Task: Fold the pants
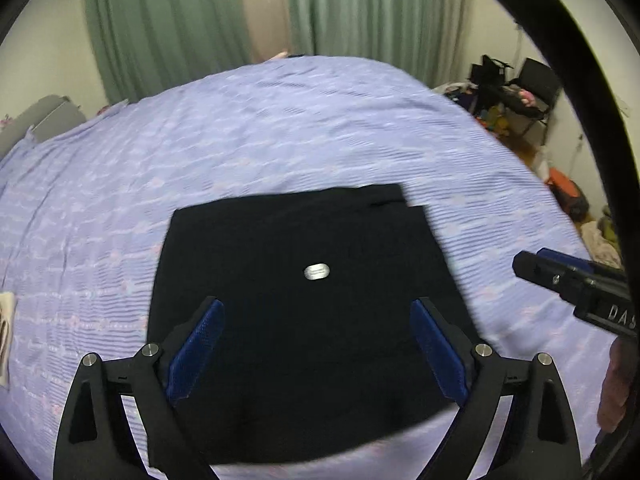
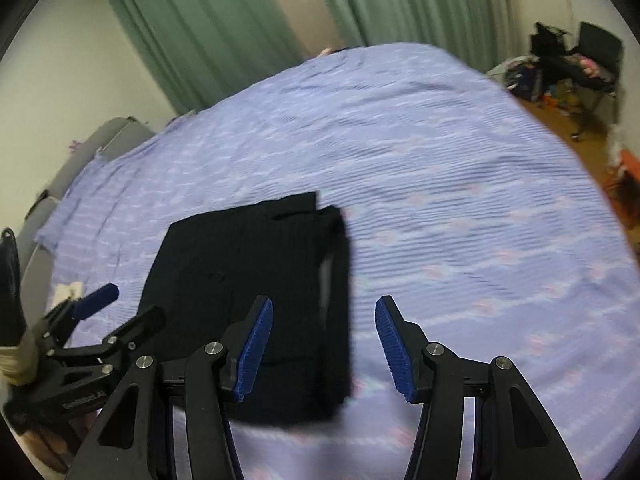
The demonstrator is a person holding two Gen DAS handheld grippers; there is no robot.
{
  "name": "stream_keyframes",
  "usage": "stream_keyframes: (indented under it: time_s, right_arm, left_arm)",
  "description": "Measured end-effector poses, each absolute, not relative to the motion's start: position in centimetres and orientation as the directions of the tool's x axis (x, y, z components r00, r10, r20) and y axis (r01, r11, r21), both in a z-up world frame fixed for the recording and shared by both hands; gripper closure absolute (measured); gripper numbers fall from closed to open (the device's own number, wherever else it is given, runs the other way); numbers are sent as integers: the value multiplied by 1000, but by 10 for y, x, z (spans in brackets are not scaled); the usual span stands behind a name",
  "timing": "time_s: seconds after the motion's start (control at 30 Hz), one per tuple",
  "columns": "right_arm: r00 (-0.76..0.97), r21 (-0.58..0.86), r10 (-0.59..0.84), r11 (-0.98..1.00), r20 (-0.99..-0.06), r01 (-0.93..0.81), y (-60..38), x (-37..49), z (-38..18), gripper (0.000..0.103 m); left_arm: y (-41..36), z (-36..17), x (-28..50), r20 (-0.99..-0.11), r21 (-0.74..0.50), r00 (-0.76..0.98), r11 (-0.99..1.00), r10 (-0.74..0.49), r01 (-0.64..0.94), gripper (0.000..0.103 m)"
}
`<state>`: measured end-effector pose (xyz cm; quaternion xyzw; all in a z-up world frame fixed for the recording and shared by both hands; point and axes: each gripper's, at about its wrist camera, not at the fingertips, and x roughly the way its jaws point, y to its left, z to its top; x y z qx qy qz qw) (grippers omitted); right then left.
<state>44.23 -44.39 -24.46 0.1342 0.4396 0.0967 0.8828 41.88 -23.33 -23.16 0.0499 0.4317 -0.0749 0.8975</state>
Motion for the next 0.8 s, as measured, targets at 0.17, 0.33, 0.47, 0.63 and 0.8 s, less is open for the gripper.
stream_keyframes:
  time_s: [0.17,0.33,0.47,0.63,0.8]
  right_arm:
    - [550,342,321,937,-771,-66,-423,472,-280,57]
    - [517,370,336,928,-788,-40,-413,495,-309,61]
    - [483,382,355,923,-801,-46,-406,499,-321,70]
    - [556,372,354,924,-752,-85,-404,482,-291,81]
    - [522,423,410,900,-747,-102,-400,500,-297,84]
  left_arm:
    - [-214,-273,436,-815,27,578,993,-44,114,13]
    - [-210,-299,436,-840,-3,539,995,-59,105,14]
    - [-215,-303,434,-844,4,533,994,-56,111,14]
    - [-213,-299,436,-842,-35,533,994,-84,102,14]
    - [-214,-299,439,-847,-52,522,992,-104,113,14]
